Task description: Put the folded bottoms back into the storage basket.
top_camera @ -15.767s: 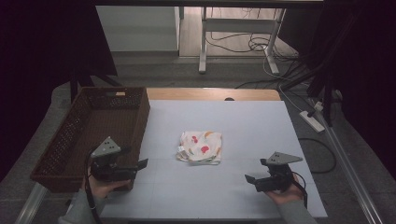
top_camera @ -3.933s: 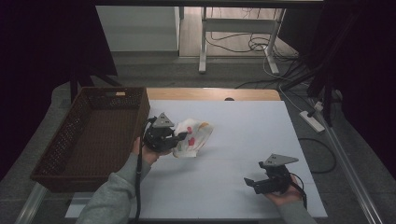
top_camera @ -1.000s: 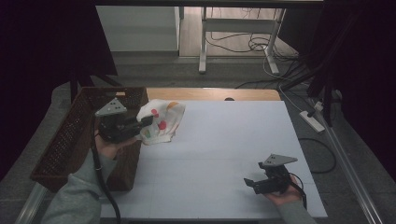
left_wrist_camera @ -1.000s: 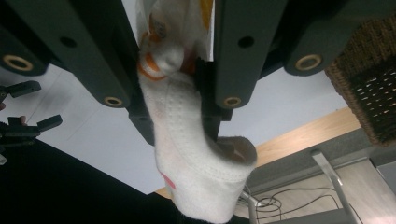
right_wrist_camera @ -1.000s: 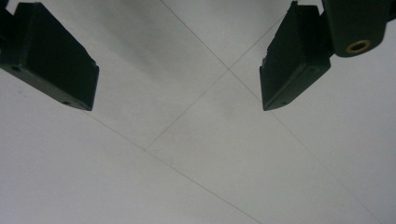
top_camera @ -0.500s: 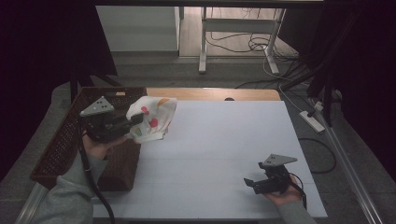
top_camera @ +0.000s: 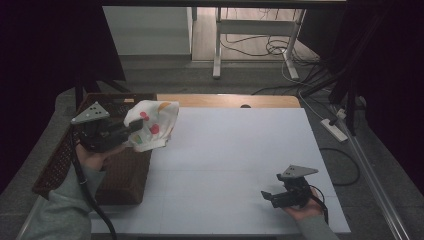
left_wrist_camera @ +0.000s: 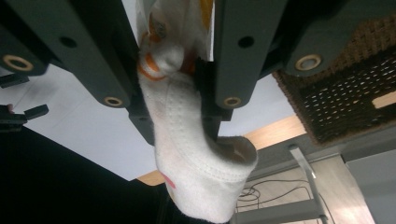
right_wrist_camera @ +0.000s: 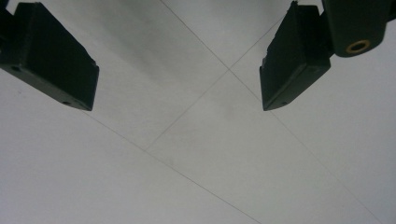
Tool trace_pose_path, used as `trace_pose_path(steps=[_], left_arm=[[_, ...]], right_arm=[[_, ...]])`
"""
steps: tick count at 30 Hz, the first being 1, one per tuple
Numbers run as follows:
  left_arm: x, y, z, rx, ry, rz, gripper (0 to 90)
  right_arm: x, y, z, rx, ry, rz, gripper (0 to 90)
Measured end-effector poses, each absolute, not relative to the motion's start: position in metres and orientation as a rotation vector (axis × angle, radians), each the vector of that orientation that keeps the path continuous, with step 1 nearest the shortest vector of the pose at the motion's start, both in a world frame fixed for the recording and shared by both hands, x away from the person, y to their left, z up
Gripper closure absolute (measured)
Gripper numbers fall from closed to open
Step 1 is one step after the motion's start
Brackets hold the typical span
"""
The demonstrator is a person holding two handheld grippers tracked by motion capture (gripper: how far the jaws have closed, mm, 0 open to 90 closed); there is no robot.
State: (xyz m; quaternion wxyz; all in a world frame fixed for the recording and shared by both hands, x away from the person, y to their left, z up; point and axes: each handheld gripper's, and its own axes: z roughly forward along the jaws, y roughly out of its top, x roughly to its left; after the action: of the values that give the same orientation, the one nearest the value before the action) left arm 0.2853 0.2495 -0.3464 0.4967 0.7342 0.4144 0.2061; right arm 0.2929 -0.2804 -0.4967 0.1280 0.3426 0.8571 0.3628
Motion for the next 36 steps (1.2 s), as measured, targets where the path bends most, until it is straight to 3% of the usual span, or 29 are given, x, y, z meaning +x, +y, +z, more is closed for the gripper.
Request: trace_pose_path(steps=[36], left_arm=[[0.264, 0.323, -0.36, 1.695, 1.182, 0.585, 75.1]], right_arm=[[0.294, -0.28, -0.498, 1.0, 2.492, 1.047, 12.1]])
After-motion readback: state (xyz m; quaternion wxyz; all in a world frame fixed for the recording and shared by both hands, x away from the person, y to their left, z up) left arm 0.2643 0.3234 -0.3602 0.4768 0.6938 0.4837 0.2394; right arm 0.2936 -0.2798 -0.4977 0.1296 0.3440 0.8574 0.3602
